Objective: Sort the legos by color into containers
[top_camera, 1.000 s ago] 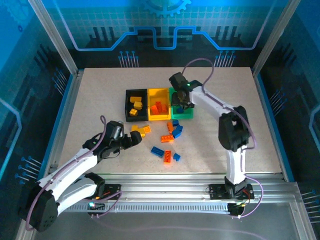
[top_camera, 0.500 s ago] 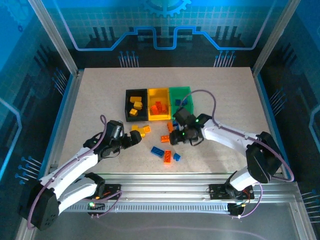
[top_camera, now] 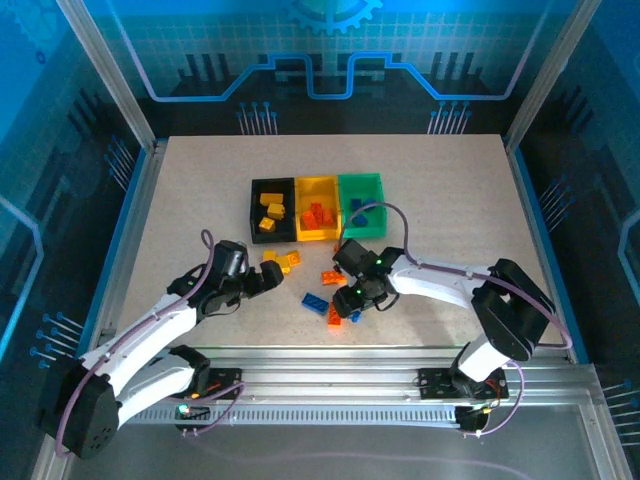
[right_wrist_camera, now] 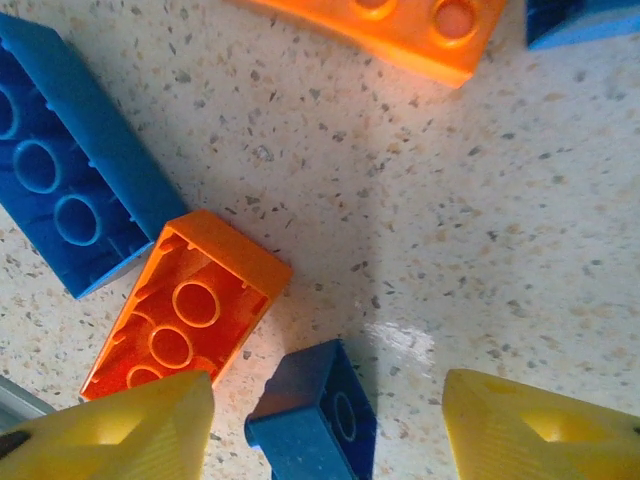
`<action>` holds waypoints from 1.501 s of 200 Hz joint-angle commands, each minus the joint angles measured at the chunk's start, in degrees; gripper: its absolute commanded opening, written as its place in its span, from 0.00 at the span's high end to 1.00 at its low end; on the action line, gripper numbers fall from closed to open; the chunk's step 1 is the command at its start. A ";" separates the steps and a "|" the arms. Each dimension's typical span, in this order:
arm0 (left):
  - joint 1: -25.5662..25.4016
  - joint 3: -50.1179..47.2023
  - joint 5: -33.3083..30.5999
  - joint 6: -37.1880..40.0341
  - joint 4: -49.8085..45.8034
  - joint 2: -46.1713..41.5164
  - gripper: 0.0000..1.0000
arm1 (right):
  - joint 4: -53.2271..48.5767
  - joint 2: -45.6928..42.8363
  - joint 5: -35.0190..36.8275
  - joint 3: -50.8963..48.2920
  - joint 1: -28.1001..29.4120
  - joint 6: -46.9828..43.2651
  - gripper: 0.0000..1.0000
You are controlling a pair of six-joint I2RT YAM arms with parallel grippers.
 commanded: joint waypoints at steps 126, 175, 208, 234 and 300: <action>0.50 -0.40 0.77 -0.73 -0.50 -0.48 0.01 | -0.54 0.65 -0.13 -0.37 1.58 0.29 0.70; 0.53 -0.66 0.66 -1.00 -0.65 -0.89 0.01 | -2.51 -5.98 4.18 4.58 -4.02 1.12 0.74; 0.51 -0.69 0.91 -1.38 -0.22 -1.01 0.01 | -2.43 -5.57 10.71 12.95 -11.26 3.42 0.74; 0.52 -0.69 2.03 -1.08 0.59 -0.84 0.01 | -3.84 2.14 19.73 23.27 -14.90 4.87 0.74; 0.34 0.96 4.69 1.54 0.51 -0.14 0.01 | -11.17 27.06 25.74 49.96 -19.84 4.94 0.72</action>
